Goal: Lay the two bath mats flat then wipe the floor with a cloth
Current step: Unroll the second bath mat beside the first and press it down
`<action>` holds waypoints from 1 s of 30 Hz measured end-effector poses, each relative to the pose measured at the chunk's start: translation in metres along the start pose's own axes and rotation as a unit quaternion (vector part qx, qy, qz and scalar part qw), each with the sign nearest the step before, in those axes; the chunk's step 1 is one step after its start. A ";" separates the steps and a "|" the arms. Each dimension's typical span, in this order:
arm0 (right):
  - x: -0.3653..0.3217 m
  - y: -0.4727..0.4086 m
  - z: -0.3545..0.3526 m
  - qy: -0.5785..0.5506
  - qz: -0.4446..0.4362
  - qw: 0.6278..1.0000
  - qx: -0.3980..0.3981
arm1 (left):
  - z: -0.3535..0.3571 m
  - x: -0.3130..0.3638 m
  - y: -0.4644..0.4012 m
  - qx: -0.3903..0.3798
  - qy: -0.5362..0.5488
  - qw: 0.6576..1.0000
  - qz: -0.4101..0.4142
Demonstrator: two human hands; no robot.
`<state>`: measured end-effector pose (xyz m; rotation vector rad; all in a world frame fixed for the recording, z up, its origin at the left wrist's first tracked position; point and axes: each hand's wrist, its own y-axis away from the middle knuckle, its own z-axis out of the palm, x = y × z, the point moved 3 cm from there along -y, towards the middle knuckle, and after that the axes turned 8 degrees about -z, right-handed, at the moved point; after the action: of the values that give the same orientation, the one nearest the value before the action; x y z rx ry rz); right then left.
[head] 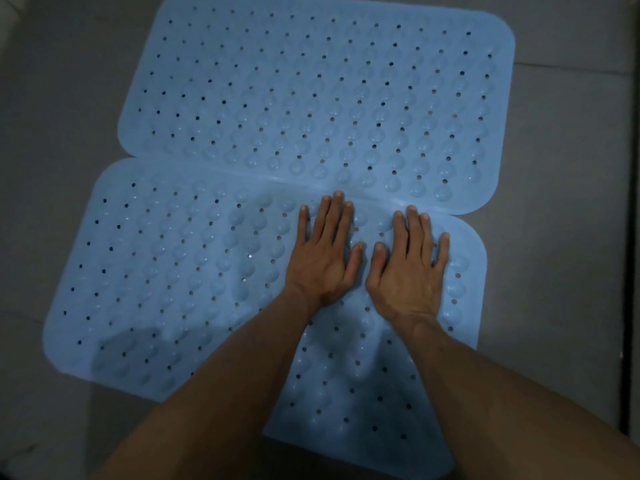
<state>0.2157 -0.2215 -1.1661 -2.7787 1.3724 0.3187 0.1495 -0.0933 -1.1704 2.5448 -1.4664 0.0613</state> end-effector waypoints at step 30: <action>-0.160 0.097 0.036 0.003 -0.024 1.000 -0.019 | -0.011 -0.182 0.123 0.063 0.050 0.997 0.002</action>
<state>0.0382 -0.1517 -1.1642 -2.8413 1.3123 0.3389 -0.0473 0.0043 -1.1656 2.5942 -1.4741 0.2876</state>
